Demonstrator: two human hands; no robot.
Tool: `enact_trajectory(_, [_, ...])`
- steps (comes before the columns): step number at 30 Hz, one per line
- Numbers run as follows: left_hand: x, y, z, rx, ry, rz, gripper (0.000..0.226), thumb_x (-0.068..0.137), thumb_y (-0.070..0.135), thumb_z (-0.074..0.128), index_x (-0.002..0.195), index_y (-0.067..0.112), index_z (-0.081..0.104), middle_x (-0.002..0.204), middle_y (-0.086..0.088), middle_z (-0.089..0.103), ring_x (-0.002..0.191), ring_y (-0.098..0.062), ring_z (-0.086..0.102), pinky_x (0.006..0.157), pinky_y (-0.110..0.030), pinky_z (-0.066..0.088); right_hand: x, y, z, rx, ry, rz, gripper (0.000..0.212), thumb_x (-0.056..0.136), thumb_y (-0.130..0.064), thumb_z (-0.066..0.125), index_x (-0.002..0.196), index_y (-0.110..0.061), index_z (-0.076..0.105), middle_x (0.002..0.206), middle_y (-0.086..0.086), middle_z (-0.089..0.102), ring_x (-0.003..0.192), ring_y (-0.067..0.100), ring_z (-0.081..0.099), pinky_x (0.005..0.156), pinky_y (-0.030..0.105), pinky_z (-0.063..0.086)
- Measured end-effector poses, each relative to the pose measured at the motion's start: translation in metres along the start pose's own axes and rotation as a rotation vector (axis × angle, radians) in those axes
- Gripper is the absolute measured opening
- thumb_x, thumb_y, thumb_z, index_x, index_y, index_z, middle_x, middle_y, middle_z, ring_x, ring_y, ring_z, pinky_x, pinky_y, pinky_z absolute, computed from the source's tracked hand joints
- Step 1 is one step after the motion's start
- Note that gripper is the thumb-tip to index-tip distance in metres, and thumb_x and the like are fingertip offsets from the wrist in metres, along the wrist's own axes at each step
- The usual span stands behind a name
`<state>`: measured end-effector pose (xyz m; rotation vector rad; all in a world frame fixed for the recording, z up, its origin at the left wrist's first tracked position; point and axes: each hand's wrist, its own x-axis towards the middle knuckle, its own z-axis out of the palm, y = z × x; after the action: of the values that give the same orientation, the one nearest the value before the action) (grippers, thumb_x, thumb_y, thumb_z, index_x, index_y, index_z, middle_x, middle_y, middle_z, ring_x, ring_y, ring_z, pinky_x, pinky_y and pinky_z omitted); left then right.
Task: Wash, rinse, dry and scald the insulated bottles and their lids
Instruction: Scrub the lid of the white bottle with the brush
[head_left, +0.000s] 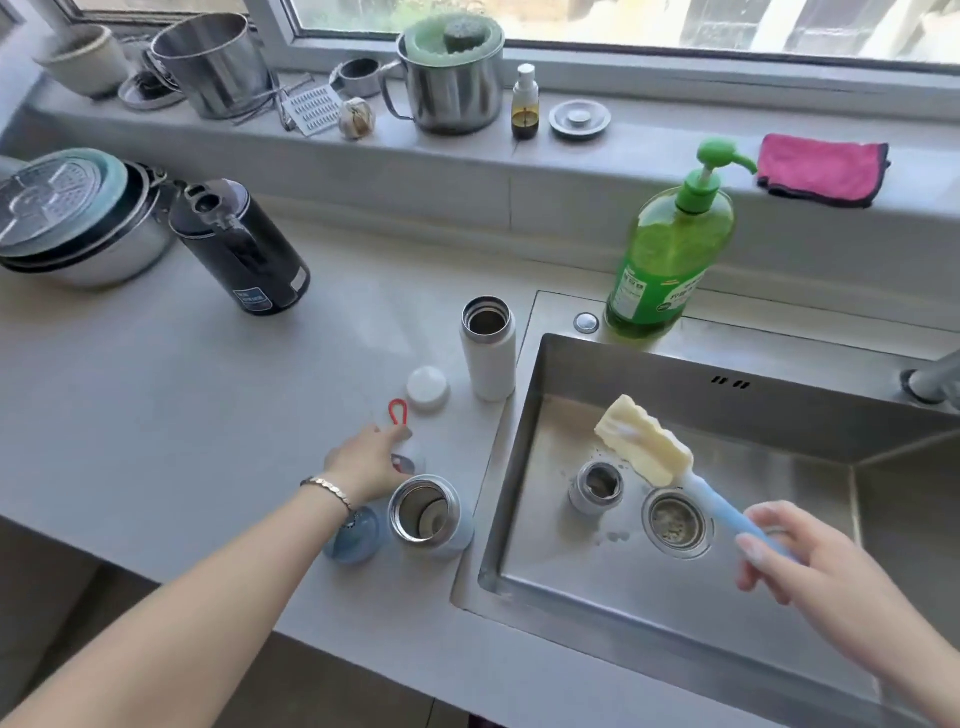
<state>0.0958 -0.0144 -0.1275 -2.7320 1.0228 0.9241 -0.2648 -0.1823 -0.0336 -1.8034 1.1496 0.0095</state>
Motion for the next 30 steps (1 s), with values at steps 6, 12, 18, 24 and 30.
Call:
enact_trajectory(6, [-0.004,0.001,-0.011,-0.230,0.164,0.005,0.057,0.073,0.036,0.065,0.127,0.032,0.048,0.117,-0.005,0.056,0.106,-0.024,0.055,0.082,-0.029,0.043,0.001,-0.008,0.006,0.030,-0.005,0.017,0.022,0.091,-0.014,0.055,0.102,-0.032,0.058,0.063,0.000,0.066,0.047,0.004,0.041,0.055,0.015,0.036])
enact_trajectory(12, [-0.082,0.063,-0.084,-0.935,0.327,0.217,0.052,0.063,0.023,0.084,0.103,0.042,0.056,0.096,0.009,0.061,0.075,-0.009,0.063,0.069,-0.021,0.050,-0.011,-0.008,-0.004,0.106,-0.053,-0.006,0.026,0.092,-0.002,0.048,0.098,-0.027,0.052,0.077,-0.002,0.070,0.052,0.007,0.045,0.058,0.020,0.038])
enact_trajectory(18, [-0.120,0.152,-0.056,-1.423,-0.096,0.204,0.051,0.051,0.020,0.067,0.099,0.029,0.052,0.084,-0.004,0.056,0.058,-0.012,0.060,0.052,-0.026,0.053,-0.026,-0.005,-0.024,0.362,0.001,-0.002,0.020,0.073,-0.004,0.048,0.092,-0.010,0.044,0.083,0.003,0.071,0.050,0.012,0.041,0.051,0.022,0.036])
enact_trajectory(24, [-0.130,0.221,0.006,-1.597,-0.477,0.132,0.054,0.059,0.036,0.071,0.110,0.025,0.055,0.083,-0.001,0.062,0.062,-0.015,0.060,0.054,-0.026,0.049,-0.059,0.037,-0.046,0.226,-0.060,-0.013,0.030,0.092,-0.043,0.046,0.110,-0.066,0.039,0.060,-0.002,0.060,0.053,0.007,0.040,0.058,0.019,0.037])
enact_trajectory(30, [-0.141,0.275,0.045,-1.514,-0.456,0.136,0.044,0.073,0.033,0.063,0.115,0.020,0.058,0.091,-0.004,0.063,0.069,-0.018,0.062,0.065,-0.030,0.054,-0.065,0.069,-0.056,0.148,0.012,-0.071,0.031,0.094,-0.009,0.048,0.103,-0.038,0.054,0.087,-0.013,0.068,0.051,0.003,0.048,0.054,0.018,0.039])
